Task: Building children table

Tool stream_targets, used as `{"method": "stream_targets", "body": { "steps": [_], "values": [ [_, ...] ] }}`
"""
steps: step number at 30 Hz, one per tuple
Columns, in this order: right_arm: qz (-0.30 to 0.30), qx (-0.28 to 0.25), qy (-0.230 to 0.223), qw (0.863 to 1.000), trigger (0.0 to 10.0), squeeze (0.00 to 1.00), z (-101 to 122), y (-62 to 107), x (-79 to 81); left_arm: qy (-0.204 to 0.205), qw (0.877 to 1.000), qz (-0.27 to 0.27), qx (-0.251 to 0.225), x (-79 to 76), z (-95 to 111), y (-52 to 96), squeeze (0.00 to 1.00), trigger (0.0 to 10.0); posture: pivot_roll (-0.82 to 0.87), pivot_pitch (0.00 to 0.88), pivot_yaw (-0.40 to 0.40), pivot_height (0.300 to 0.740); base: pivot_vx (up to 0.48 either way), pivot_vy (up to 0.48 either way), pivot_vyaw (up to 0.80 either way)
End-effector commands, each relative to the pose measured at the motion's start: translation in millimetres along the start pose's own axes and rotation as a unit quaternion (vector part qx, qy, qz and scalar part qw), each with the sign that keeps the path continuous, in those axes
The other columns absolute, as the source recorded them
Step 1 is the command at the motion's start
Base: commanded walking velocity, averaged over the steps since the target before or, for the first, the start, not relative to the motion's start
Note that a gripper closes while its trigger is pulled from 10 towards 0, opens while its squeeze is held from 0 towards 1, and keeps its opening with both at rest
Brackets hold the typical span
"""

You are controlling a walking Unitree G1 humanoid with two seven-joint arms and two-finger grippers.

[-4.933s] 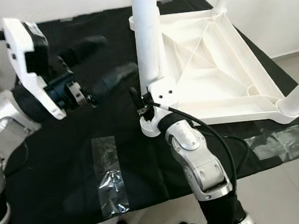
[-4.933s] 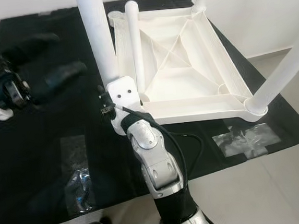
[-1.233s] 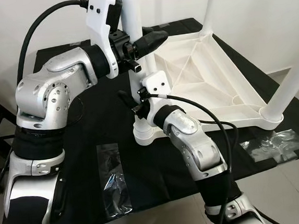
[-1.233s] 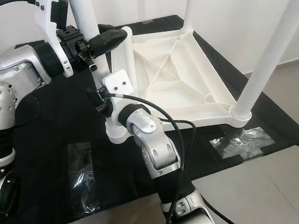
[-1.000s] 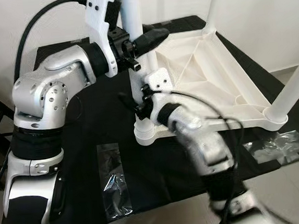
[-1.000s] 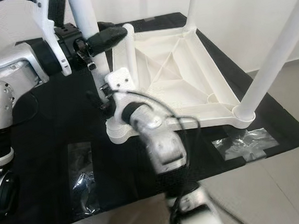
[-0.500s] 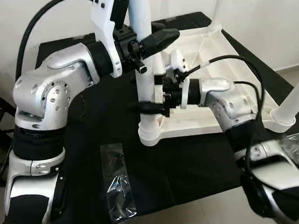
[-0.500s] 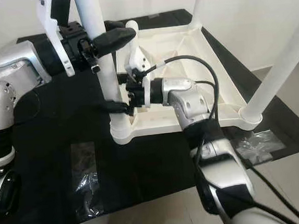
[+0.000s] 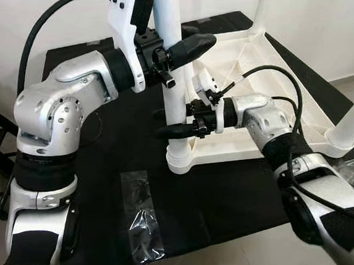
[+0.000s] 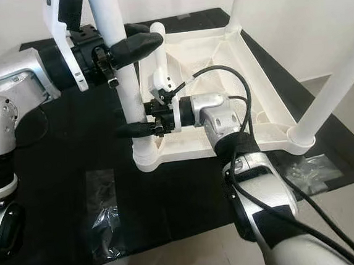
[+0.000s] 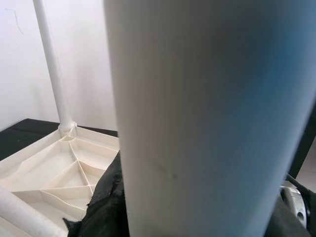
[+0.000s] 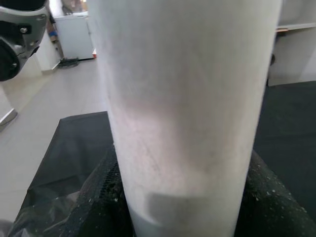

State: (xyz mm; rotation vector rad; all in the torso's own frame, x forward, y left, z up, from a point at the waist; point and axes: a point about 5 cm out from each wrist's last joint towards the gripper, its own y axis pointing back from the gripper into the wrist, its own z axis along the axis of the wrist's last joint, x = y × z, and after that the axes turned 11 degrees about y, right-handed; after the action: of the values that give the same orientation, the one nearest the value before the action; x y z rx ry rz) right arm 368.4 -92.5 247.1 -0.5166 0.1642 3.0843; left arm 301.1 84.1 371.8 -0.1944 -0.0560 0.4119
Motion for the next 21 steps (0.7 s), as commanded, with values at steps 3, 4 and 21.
{"method": "stream_targets", "body": {
  "steps": [3, 4, 21],
  "values": [
    [0.000, 0.004, -0.002, 1.000, 0.0, 0.00, -3, 3.1, 0.8, 0.012, 1.000, -0.012, 0.025, -1.8, -15, -3.0, 0.00, 0.0, 0.09, 0.173, 0.027, 0.740, 0.000, 0.000, 0.00],
    [-0.006, 0.002, 0.000, 1.000, 0.0, 0.00, -3, 3.7, 0.2, 0.020, 1.000, -0.006, 0.021, 0.7, -16, -1.9, 1.00, 3.6, 0.08, 0.170, 0.028, 0.740, 0.000, 0.000, 0.00],
    [-0.449, 0.106, -0.037, 0.887, 0.0, 0.00, -42, -43.4, 66.4, 0.022, 0.997, 0.063, 0.039, 17.9, -18, 6.7, 0.00, 10.0, 0.05, 0.176, 0.011, 0.740, 0.000, 0.000, 0.00]
  ]
}}
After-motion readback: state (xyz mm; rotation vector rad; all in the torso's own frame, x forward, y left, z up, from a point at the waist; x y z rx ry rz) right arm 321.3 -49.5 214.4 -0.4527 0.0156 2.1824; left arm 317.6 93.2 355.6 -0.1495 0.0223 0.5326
